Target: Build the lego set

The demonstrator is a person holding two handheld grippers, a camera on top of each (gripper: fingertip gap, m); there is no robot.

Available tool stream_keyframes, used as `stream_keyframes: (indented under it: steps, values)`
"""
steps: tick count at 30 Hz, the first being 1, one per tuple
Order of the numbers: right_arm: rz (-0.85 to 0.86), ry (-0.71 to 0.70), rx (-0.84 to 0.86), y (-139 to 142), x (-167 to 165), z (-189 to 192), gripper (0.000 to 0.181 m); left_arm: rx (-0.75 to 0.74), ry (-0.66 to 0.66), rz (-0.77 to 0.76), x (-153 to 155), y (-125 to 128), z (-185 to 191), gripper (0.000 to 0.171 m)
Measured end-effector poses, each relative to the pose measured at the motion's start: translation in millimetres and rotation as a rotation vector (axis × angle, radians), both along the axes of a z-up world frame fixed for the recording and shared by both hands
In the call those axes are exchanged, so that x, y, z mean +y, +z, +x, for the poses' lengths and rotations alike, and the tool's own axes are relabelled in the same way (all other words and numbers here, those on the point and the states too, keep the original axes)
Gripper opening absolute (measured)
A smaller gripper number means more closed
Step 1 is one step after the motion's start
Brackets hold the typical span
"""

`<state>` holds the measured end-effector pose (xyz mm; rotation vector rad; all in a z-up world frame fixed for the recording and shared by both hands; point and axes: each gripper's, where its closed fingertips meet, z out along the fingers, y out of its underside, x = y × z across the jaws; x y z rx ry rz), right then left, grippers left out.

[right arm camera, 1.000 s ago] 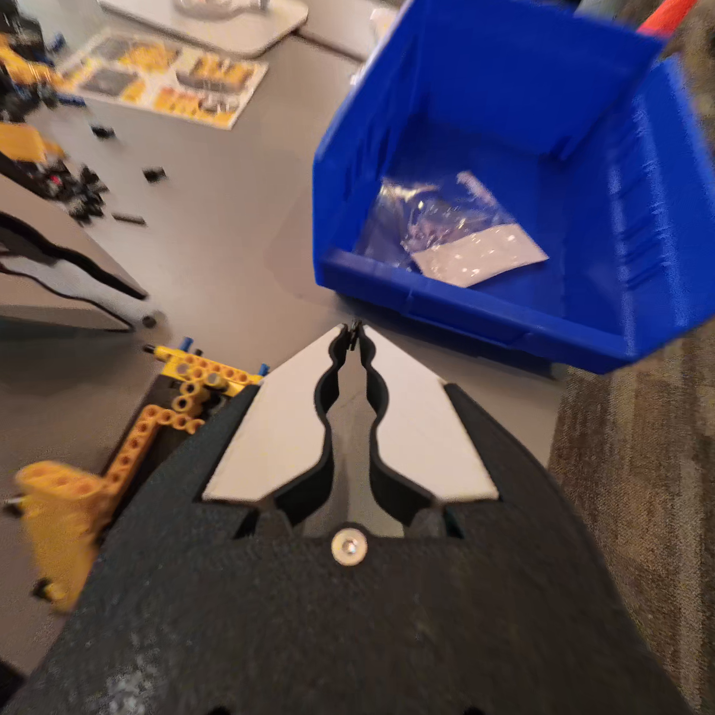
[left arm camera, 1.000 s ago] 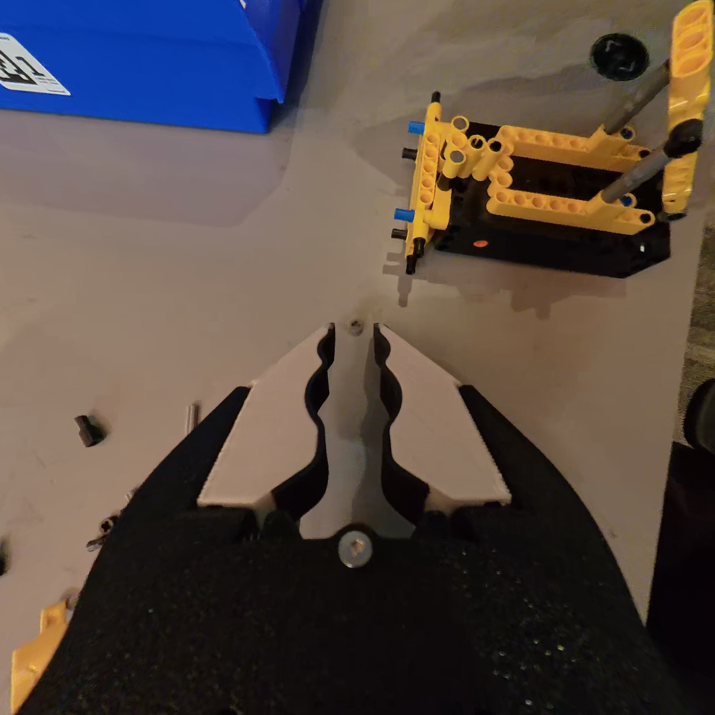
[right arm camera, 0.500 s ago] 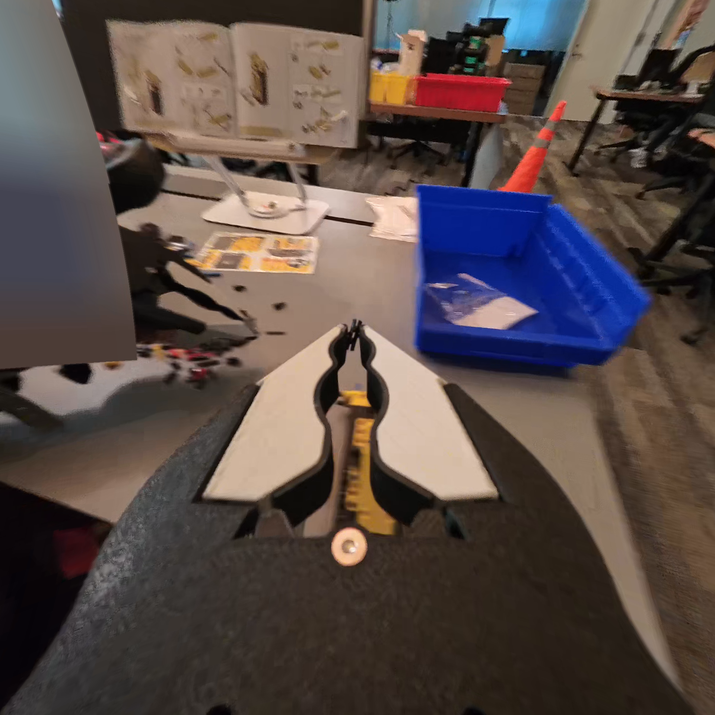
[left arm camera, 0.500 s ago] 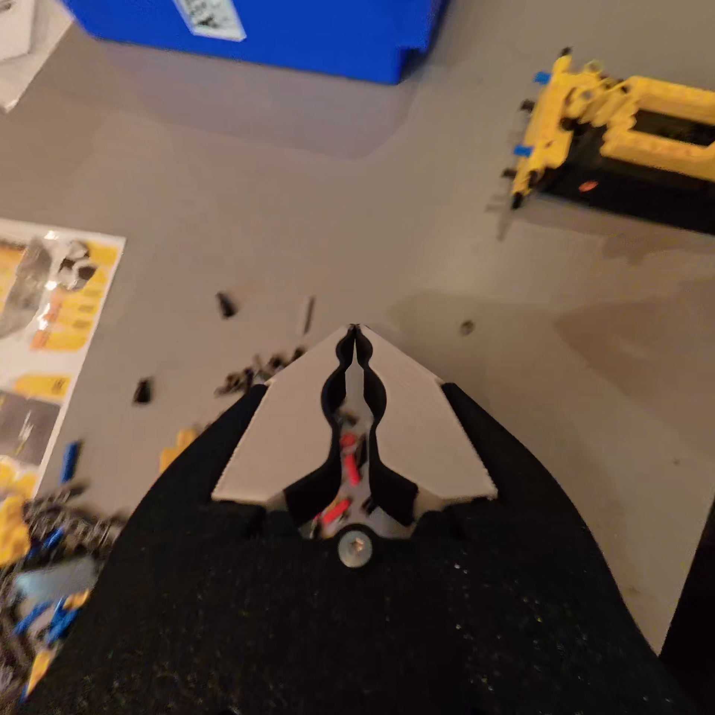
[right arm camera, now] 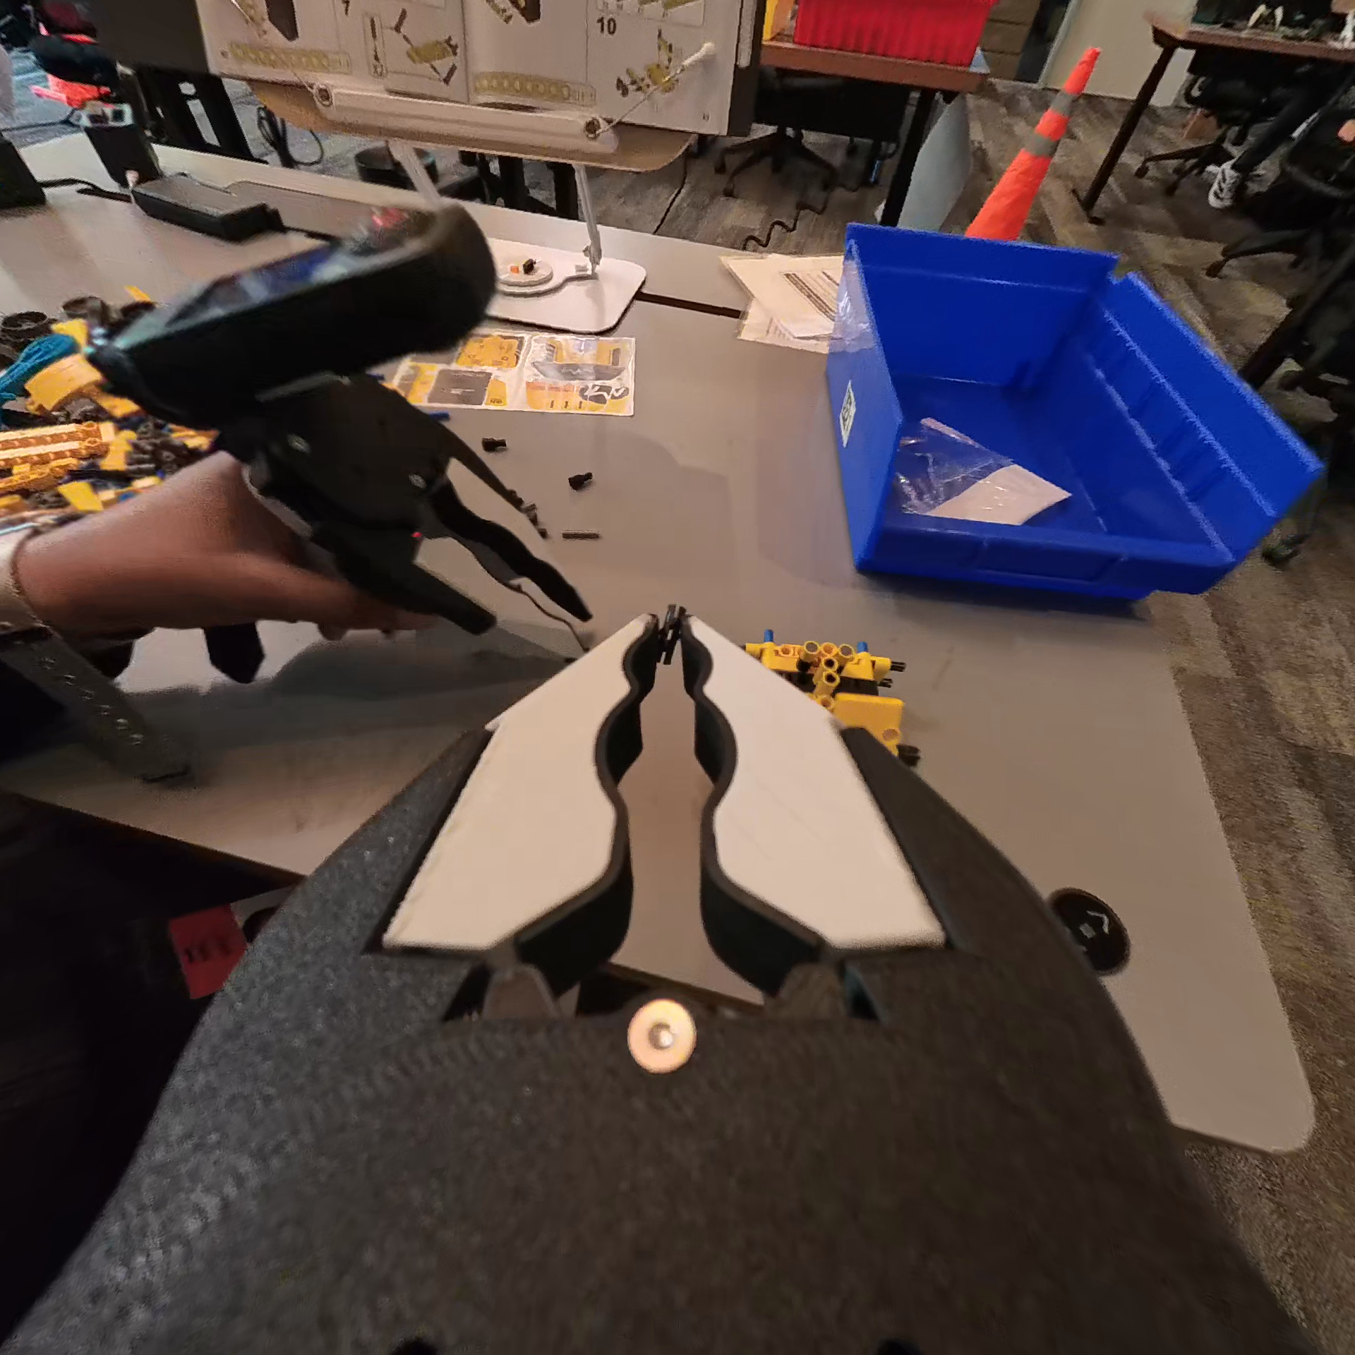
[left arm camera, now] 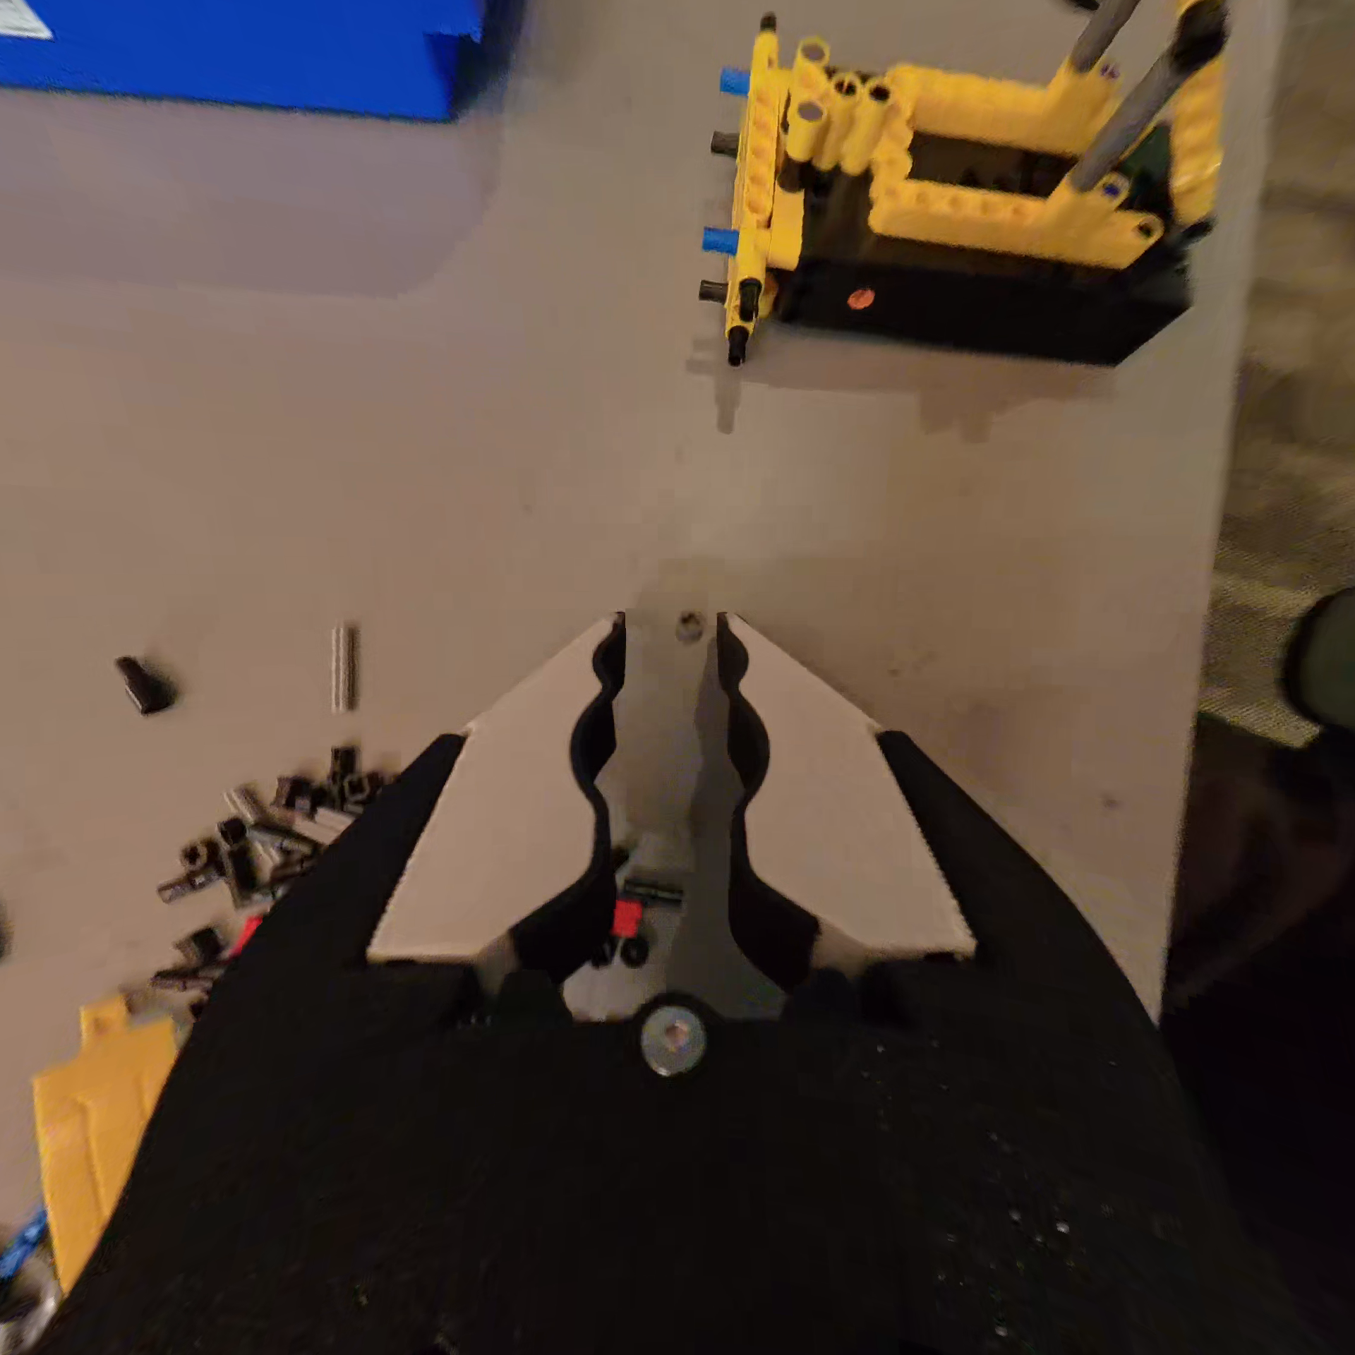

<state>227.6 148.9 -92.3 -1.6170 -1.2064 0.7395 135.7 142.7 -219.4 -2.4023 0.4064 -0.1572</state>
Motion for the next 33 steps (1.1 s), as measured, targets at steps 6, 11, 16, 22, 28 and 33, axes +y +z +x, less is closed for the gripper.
stream_keyframes:
  steps: [6, 11, 16, 22, 28, 33]
  values:
    - [0.021, -0.079, -0.007, 6.2, 7.9, 26.4, 0.005, -0.029, -0.012, -0.053, -4.8, -0.3, 4.3, 0.005]
    - [-0.074, 0.019, 0.066, -4.9, -14.6, 1.2, 0.005, -0.001, 0.163, 0.058, -27.7, 35.0, -58.4, 0.005]
    - [-0.146, 0.239, -0.039, -52.2, -56.5, -90.4, 0.006, -0.107, 0.277, 0.022, -72.8, 26.0, -107.5, 0.004]
    - [-0.127, 0.337, -0.179, -97.1, -72.9, -185.5, 0.005, -0.088, 0.314, 0.018, -87.1, 9.2, -122.9, 0.008]
    - [-0.153, 0.233, -0.087, -87.0, -63.4, -192.5, 0.059, -0.064, 0.381, 0.185, -98.8, 43.1, -143.0, 0.029]
    - [-0.19, 0.148, 0.138, -51.5, -56.7, -129.1, 0.05, -0.145, 0.356, 0.34, -120.1, 70.9, -149.2, 0.029]
